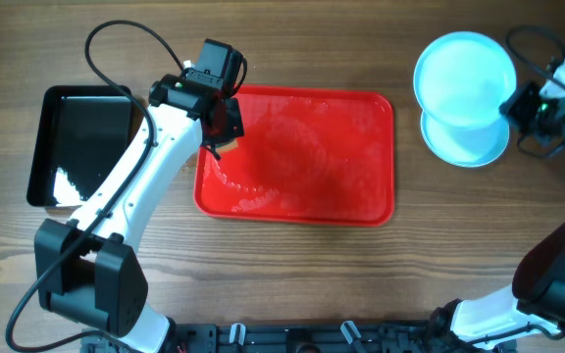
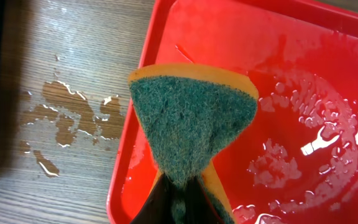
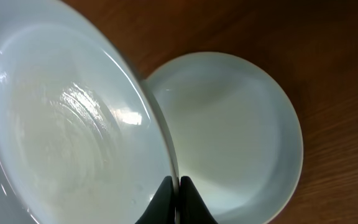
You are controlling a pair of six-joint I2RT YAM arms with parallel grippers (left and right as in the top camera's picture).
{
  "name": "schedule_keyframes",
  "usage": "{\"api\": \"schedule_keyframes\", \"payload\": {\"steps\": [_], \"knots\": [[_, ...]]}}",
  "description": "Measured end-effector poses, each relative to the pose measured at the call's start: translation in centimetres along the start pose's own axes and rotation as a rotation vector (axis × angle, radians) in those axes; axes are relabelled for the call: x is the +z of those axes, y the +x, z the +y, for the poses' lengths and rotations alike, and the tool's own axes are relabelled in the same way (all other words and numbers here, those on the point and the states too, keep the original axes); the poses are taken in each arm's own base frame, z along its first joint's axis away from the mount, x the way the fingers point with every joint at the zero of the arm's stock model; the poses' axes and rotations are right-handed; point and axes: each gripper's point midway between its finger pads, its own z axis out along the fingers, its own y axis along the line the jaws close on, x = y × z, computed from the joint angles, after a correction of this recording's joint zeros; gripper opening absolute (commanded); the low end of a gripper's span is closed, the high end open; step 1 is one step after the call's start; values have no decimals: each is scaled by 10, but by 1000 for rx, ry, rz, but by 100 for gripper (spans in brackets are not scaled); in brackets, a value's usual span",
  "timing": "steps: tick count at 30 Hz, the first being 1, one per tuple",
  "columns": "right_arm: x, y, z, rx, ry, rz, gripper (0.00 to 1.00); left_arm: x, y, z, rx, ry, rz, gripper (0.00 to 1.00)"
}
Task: Clean dirty plates on tray and stack at the side
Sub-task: 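Lift the plate by its rim with the right gripper and carry it right, then set the plate onto the plate stack at the table's right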
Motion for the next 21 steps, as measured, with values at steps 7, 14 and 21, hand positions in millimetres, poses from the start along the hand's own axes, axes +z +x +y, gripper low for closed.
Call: {"api": "schedule_keyframes", "payload": {"steps": [7,14,21], "knots": [[26,28,-37,131,113,0,4,0,2,-1,1,5,10,4],[36,27,-62,168,215,-56,4,0,2,-1,1,6,10,4],[44,31,-71,199,247,-46,8,0,2,-1,1,6,11,4]]}}
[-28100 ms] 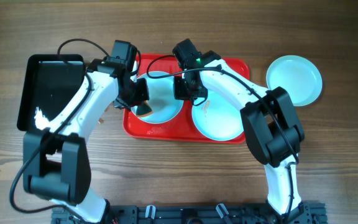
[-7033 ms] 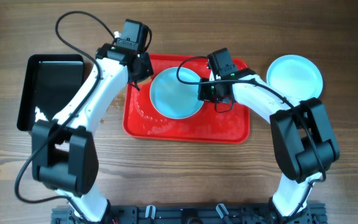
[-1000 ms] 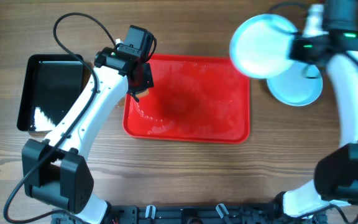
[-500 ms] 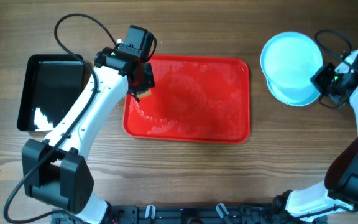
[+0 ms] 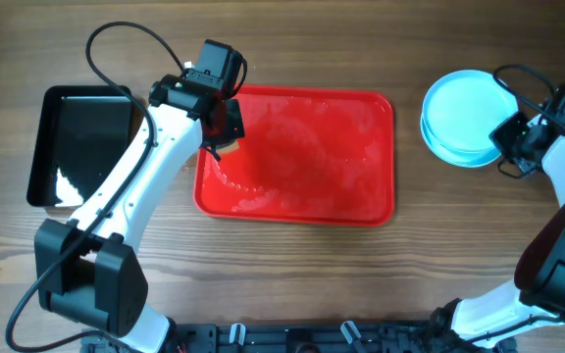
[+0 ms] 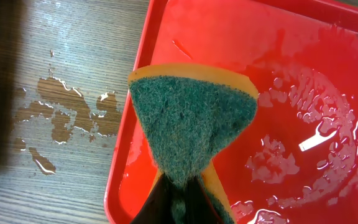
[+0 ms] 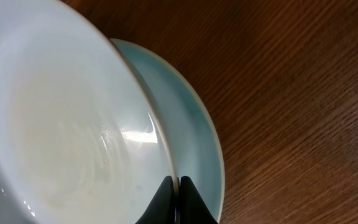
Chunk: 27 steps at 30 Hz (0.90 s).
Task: Clean dirty plates on tray and stack at the side
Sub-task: 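Set the plate onto the plate stack at the table's right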
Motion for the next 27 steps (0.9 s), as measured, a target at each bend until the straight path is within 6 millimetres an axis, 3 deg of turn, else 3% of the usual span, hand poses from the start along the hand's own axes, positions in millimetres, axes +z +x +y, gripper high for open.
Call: {"api": "schedule_keyframes", "payload": {"steps": [2,3,4,5,6,9,20,23,24,27], "knots": [[1,1,-1,5,3,2,13,0,0,0,0,0,0,4],[1,0,-1,8,3,2,21,0,0,0,0,0,0,4],[1,0,-1,10,3,1,53,0,0,0,0,0,0,4],[1,0,-1,10,3,0,67,0,0,0,0,0,0,4],[1,0,-1,19,3,0,79,0,0,0,0,0,0,4],[1,0,0,19,-2,3,93,0,0,0,0,0,0,4],[-11,22,46,-17,-242,112,99,0,-1,-1,-1,3,-6,4],[-34,24,67,-63,-291,94,100,0,-5,-3,-3,11,-19,4],[-54,27,90,-121,-349,67,100,0,-7,-3,-6,14,-27,4],[-84,39,130,-227,-451,43,100,0,-15,-1,-23,22,-50,4]]}}
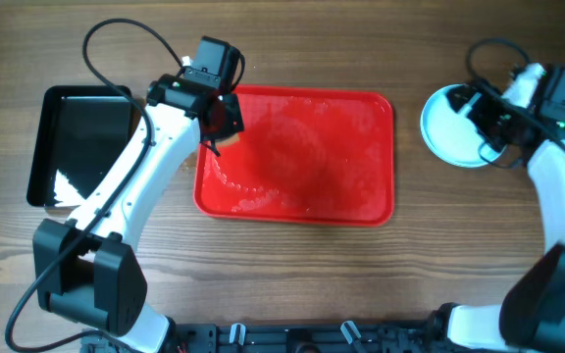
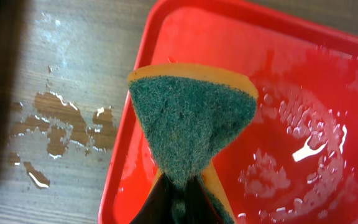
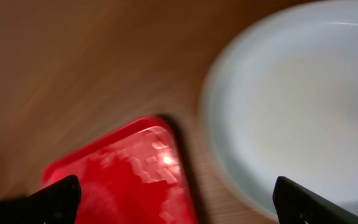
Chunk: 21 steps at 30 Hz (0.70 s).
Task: Clean dirty plates on tray and stack at the side
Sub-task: 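Set the plate onto the plate stack at the table's right, then move the sponge left and drop it into the black tray, left gripper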
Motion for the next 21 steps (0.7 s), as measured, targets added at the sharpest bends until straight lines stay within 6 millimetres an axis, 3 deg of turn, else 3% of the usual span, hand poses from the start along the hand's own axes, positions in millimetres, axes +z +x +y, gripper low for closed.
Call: {"api": "schedule_keyframes", "payload": {"steps": [4,9,12,16,21], "knots": [[1,30,72,-147,-140,60,100,3,-14,22,-64,-16,-14,4],[14,87,130,-283,-237,183,100,10,-32,82,-205,-79,-22,4],[19,124,158,-366,-269,246,100,18,-40,124,-303,-119,-41,4],[21,160,181,-427,-299,307,100,30,-47,175,-419,-160,-88,4],[18,198,207,-508,-337,352,100,41,-40,240,-559,-221,-117,4]]}}
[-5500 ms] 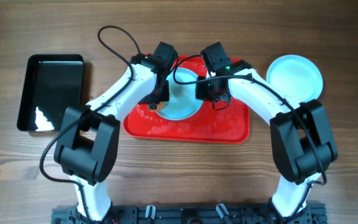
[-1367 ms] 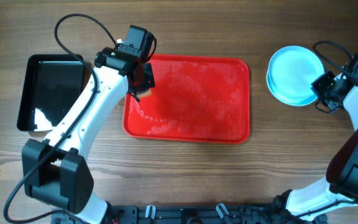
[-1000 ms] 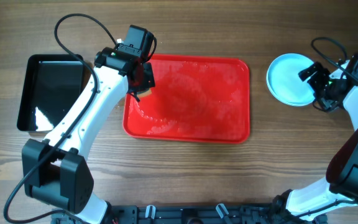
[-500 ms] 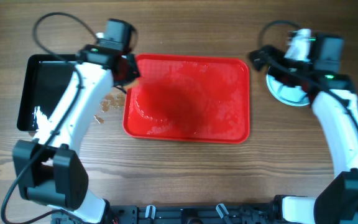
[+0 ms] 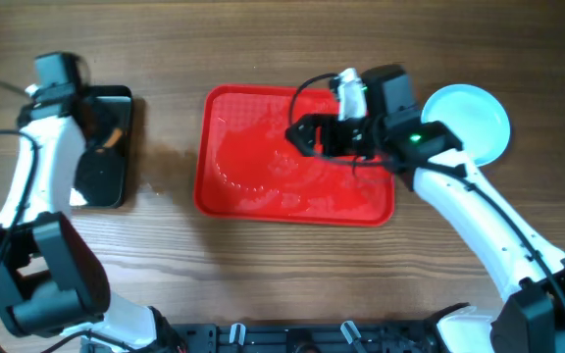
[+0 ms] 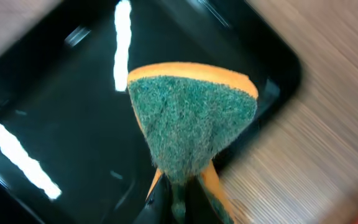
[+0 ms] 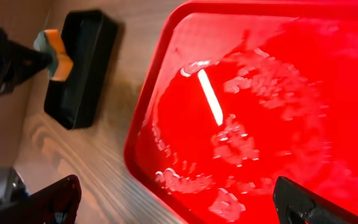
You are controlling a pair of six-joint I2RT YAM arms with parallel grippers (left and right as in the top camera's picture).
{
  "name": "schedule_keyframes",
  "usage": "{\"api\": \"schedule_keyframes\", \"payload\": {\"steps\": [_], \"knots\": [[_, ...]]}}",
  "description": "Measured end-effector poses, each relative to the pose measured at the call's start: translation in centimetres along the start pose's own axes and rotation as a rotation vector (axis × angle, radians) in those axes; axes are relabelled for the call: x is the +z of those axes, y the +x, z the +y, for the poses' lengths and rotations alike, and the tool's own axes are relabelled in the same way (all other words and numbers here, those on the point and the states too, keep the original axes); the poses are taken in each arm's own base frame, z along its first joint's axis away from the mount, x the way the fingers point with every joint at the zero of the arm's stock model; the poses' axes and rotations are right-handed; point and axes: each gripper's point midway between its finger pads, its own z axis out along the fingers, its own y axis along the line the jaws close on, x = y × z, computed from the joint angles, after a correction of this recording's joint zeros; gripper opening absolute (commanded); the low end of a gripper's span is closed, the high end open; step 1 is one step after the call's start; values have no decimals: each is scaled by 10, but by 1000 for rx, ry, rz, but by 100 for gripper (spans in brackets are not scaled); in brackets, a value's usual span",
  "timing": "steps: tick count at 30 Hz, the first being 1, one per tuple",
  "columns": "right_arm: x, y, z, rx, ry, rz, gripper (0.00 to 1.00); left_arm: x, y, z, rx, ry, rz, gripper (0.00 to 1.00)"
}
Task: Clean dirty plates on tray and stack at the side
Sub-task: 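Move the sponge left and drop it into the black tray, left gripper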
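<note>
The wet red tray (image 5: 263,208) lies mid-table with no plate on it; its puddled floor (image 7: 278,124) fills the right wrist view. Two pale blue plates (image 5: 477,116) sit stacked to its right. My right gripper (image 5: 304,135) hovers open over the tray's middle, nothing between its fingers (image 7: 179,208). My left gripper (image 5: 101,132) is shut on a green-and-orange sponge (image 6: 191,121), held over the black tray (image 6: 55,124) at the left. The sponge (image 7: 55,48) also shows from the right wrist.
The black tray (image 5: 101,181) stands left of the red tray, with a strip of bare wooden table (image 5: 165,118) between them. A cable (image 5: 312,93) loops above the right arm over the red tray.
My left gripper, still holding the sponge, has gone from the red tray's left edge to above the black tray. My open right gripper has moved from beside the plate stack to over the red tray.
My right gripper held a plate tilted above another plate at the right while the left held the sponge at the red tray's edge. The plate then lay on the stack, was let go, and both arms have since shifted leftward.
</note>
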Motion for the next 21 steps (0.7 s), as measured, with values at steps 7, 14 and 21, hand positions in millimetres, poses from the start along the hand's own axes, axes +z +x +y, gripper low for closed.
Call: {"api": "schedule_keyframes", "payload": {"steps": [7,14,21], "knots": [[11,7,20,-65,15,-6,100,8,-13,39,-94,-38,-1,4],[13,6,23,-67,22,-18,100,11,-15,33,-97,-5,-11,4],[13,10,20,-59,33,-4,99,41,11,40,-100,-7,8,27]]}}
